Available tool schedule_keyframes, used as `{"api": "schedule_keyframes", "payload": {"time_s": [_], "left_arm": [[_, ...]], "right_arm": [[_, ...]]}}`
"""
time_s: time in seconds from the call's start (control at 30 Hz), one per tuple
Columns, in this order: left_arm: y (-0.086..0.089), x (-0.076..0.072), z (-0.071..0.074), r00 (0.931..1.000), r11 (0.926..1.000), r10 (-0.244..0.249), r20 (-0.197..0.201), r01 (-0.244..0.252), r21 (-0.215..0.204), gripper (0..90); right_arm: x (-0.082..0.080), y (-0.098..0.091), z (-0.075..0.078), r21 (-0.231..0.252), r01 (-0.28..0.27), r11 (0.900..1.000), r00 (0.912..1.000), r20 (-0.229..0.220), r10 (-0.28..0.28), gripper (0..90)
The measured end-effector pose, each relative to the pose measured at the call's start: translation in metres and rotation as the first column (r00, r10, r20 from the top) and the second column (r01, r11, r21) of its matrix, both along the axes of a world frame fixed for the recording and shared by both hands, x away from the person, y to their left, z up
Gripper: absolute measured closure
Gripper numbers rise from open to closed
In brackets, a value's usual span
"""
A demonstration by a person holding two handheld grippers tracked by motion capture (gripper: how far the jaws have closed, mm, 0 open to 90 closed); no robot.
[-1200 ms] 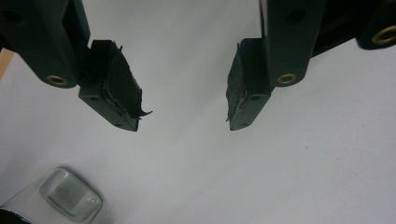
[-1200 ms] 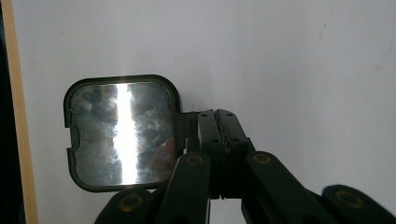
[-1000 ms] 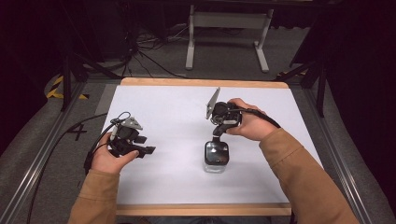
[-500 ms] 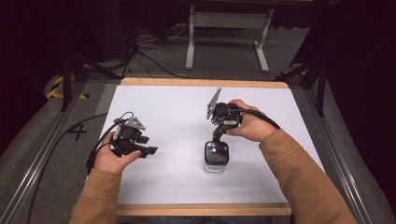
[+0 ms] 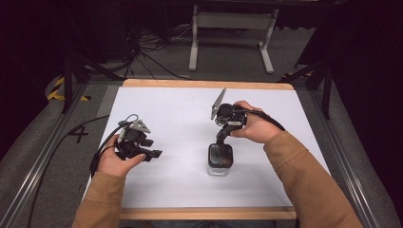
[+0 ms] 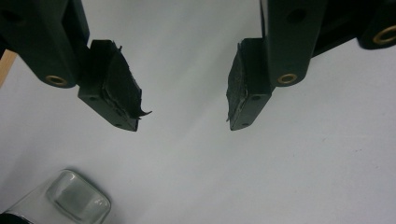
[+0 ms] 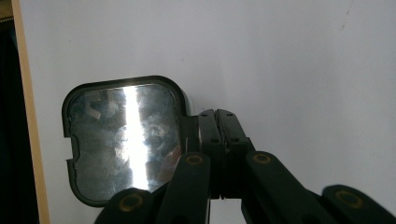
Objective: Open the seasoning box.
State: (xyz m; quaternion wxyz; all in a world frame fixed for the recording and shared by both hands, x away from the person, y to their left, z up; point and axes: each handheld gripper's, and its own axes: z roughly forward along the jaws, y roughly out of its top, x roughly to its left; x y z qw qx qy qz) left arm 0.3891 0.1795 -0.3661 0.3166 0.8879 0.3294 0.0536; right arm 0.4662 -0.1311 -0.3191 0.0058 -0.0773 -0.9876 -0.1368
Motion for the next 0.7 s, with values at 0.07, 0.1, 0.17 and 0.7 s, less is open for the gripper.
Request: {"api": "schedule_keyframes", "payload": {"time_s": [0.07,0.1,0.17,0.7], "left_arm": [[-0.002,0.000,0.000,1.0000,1.0000,-0.007,-0.002,0.007,0.002,45.0],[-0.003,0.000,-0.001,1.0000,1.0000,-0.009,-0.003,0.009,0.002,45.0],[-0.004,0.000,-0.001,0.9999,0.9999,-0.015,-0.001,0.015,0.004,45.1],[-0.050,-0.014,0.002,0.9862,0.9838,-0.158,0.050,0.161,-0.078,65.1]], "right_arm": [[0.000,0.000,0.000,-0.001,0.008,1.0000,1.0000,-0.003,-0.008,90.0],[0.001,0.000,0.000,-0.002,0.010,1.0000,0.9999,-0.003,-0.010,90.0],[0.001,0.000,0.000,-0.002,0.009,1.0000,1.0000,-0.002,-0.009,90.0],[0.001,0.001,-0.004,-0.017,0.015,0.9997,0.9999,0.002,-0.015,90.0]]}}
